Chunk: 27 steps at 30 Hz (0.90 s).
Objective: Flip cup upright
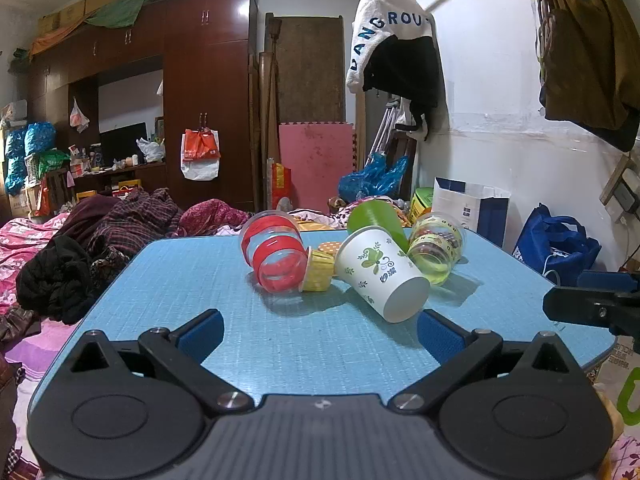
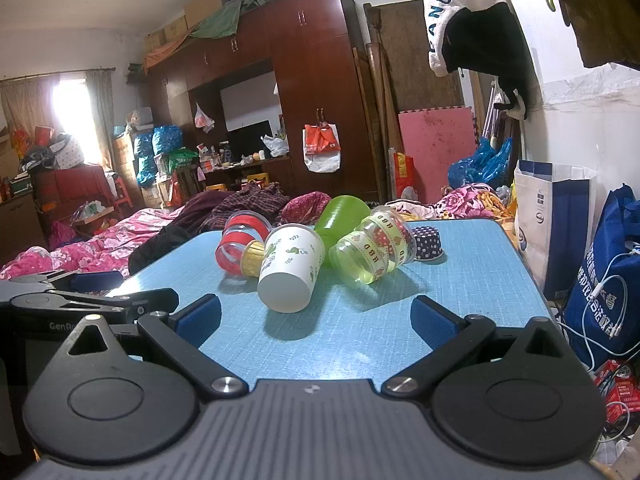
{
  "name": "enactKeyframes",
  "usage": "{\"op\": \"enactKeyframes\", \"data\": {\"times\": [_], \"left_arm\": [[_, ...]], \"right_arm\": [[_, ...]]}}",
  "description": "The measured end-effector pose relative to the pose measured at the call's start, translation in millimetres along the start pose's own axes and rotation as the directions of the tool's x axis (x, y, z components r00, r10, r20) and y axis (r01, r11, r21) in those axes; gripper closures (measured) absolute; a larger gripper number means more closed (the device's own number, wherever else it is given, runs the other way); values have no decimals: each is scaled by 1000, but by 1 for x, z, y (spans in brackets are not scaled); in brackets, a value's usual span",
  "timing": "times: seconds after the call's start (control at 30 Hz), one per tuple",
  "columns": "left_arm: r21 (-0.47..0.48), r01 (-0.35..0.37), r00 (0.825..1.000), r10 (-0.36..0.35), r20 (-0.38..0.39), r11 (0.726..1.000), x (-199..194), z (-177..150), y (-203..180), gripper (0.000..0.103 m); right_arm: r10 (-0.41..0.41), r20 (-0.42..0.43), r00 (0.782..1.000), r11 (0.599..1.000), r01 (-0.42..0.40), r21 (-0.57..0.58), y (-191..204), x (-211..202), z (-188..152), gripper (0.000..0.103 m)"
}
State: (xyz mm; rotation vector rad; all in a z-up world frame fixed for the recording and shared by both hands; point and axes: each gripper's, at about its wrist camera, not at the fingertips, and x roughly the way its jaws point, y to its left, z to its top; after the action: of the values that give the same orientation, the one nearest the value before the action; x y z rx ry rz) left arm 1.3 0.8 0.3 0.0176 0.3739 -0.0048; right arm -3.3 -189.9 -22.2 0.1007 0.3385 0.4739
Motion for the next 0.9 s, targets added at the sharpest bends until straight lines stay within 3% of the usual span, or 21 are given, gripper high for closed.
{"op": "enactKeyframes", "data": {"times": [0.9], "left_arm": [[1, 2, 1000, -2, -1, 1000, 0, 0, -1, 0]], "right_arm": [[0, -9, 1000, 1000, 0, 3, 1, 1, -2, 1]]}}
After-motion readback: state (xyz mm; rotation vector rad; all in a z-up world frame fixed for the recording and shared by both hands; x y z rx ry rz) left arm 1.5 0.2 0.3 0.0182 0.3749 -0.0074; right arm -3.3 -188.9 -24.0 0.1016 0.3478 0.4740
